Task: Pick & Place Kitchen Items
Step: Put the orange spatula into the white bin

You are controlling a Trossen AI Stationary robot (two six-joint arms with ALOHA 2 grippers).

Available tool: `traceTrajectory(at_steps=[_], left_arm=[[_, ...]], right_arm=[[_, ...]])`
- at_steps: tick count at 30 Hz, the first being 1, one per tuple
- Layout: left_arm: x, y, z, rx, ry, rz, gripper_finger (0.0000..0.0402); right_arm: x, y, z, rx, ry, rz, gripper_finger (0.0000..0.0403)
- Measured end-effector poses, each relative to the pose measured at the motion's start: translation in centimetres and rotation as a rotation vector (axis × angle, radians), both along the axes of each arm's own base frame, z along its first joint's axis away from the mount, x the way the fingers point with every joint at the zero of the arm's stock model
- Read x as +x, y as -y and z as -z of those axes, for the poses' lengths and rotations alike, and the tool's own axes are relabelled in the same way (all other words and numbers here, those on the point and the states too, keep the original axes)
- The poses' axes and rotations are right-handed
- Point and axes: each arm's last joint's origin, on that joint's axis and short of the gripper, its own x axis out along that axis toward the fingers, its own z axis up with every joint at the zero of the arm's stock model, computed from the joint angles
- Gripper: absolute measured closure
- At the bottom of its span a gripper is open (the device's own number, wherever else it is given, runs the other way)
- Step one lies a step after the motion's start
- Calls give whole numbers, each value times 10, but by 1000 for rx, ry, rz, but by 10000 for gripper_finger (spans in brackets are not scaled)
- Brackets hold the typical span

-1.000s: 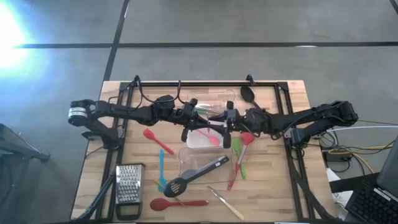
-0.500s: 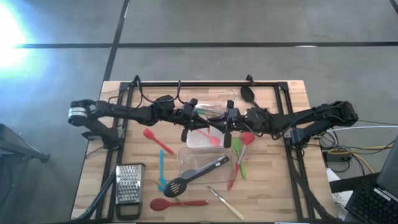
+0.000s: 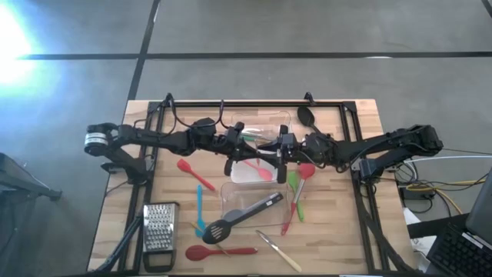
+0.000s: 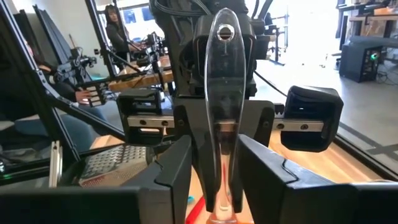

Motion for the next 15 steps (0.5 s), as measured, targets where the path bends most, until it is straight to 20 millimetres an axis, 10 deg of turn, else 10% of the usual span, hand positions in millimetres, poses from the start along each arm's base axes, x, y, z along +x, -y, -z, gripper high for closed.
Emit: traceTrajectory(at_steps=[15], left_arm=[[2,0,-9,7,31,2,370]], right_arm=[[0,3,-1,-24,5,13,363]])
